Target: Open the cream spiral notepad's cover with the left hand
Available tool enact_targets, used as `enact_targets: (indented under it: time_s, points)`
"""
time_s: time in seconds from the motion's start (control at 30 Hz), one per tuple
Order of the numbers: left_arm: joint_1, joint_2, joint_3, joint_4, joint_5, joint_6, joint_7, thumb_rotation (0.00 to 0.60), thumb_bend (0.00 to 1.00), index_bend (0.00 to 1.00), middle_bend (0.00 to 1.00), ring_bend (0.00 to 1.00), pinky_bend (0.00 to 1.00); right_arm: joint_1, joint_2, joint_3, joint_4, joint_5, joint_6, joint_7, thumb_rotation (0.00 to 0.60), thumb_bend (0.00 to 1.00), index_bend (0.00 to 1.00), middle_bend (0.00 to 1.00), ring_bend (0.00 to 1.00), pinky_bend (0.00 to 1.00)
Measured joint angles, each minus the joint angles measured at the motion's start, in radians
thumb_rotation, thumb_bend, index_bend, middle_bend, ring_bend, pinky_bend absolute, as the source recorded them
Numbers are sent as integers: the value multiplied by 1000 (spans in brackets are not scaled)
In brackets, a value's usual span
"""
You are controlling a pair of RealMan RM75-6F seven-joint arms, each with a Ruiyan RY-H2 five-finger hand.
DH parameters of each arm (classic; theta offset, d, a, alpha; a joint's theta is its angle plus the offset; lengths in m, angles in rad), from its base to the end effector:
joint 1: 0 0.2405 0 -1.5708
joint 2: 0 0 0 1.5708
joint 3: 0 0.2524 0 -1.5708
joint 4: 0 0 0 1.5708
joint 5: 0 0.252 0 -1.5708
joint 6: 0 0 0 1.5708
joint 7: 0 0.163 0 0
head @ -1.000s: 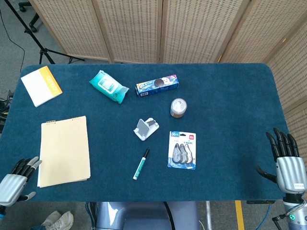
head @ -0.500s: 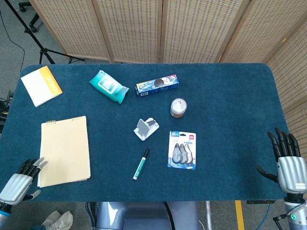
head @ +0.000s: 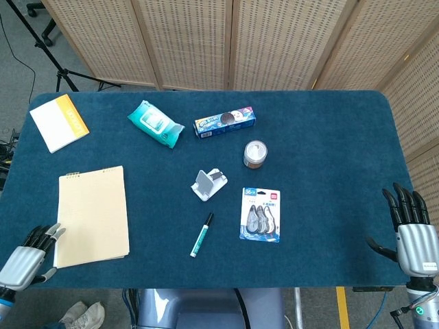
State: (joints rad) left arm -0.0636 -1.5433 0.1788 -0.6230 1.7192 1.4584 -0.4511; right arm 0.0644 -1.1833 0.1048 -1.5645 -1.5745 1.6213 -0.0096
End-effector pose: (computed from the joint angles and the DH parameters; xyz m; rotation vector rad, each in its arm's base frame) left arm -0.4544 0.1553 0.0503 -1.7643 -0.9495 -0.7109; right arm -0.3070 -0.2076 0.1275 1.3176 -0.7505 1.0514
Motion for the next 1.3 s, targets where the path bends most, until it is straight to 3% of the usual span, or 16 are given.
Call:
enact_targets:
  time_s: [0.6, 0.83, 1.3]
  points:
    - [-8, -21, 4, 17, -5, -11, 4, 600, 254, 77, 0, 0, 0, -2, 4, 1, -3, 1, 2, 7, 600, 0, 0, 0, 0, 0]
    - [-9, -22, 6, 22, -5, -8, -3, 600, 357, 164, 0, 0, 0, -2, 5, 0, -4, 0, 1, 7, 600, 0, 0, 0, 0, 0]
    - [-7, -30, 9, 39, -5, 6, -23, 600, 425, 302, 0, 0, 0, -2, 5, -1, -5, -1, 0, 6, 600, 0, 0, 0, 0, 0]
